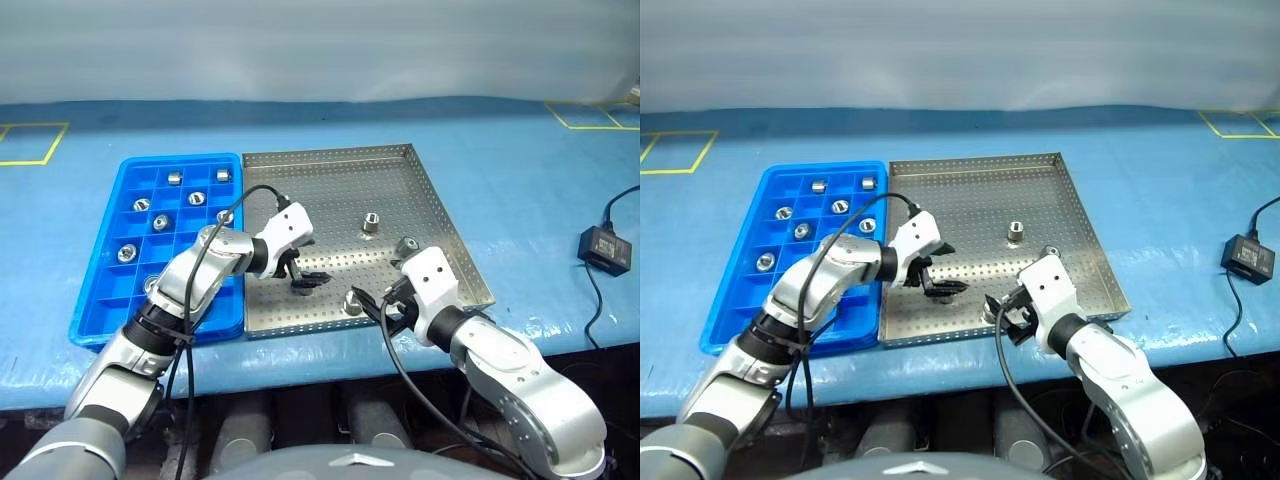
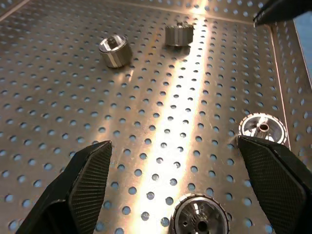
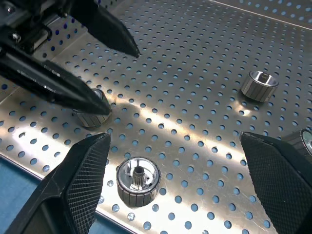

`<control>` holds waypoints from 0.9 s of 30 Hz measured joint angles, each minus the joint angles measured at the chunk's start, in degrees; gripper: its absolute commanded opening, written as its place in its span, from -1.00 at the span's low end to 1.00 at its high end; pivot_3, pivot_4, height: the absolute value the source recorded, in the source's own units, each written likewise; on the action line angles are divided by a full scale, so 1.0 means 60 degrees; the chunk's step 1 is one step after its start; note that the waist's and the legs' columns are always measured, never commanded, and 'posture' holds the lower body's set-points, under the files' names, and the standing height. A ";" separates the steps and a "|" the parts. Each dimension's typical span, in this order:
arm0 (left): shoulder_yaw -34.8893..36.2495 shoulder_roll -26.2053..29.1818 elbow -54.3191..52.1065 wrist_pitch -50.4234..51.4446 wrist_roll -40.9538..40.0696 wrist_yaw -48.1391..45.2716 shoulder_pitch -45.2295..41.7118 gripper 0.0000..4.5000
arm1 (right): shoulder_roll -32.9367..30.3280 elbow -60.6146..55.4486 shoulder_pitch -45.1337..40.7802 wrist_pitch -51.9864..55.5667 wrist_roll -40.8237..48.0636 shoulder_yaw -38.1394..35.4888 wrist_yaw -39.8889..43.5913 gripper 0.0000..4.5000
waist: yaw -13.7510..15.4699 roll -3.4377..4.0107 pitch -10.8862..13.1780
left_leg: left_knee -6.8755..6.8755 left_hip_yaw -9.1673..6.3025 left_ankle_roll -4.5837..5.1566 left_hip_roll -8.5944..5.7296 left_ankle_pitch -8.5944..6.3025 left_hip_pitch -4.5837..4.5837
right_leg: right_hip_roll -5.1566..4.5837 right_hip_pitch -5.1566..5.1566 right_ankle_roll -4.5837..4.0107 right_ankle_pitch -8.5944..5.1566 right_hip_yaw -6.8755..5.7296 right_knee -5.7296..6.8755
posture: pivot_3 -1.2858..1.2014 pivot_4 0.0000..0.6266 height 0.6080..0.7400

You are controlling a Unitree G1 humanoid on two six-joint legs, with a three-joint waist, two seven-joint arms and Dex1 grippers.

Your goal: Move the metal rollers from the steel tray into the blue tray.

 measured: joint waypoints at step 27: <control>0.1775 -0.1371 0.0041 -0.0131 0.1345 0.2027 0.0358 -0.24 | 0.0088 0.0156 -0.0877 0.0011 0.0032 0.0501 -0.0091 1.00 | -0.0119 0.0003 -0.0002 | 0.0010 0.0005 0.0006 0.0004 -0.0002 -0.0003 | -0.0002 -0.0004 0.0066 0.0037 0.0015 0.0005 | 0.00 -0.52 1.00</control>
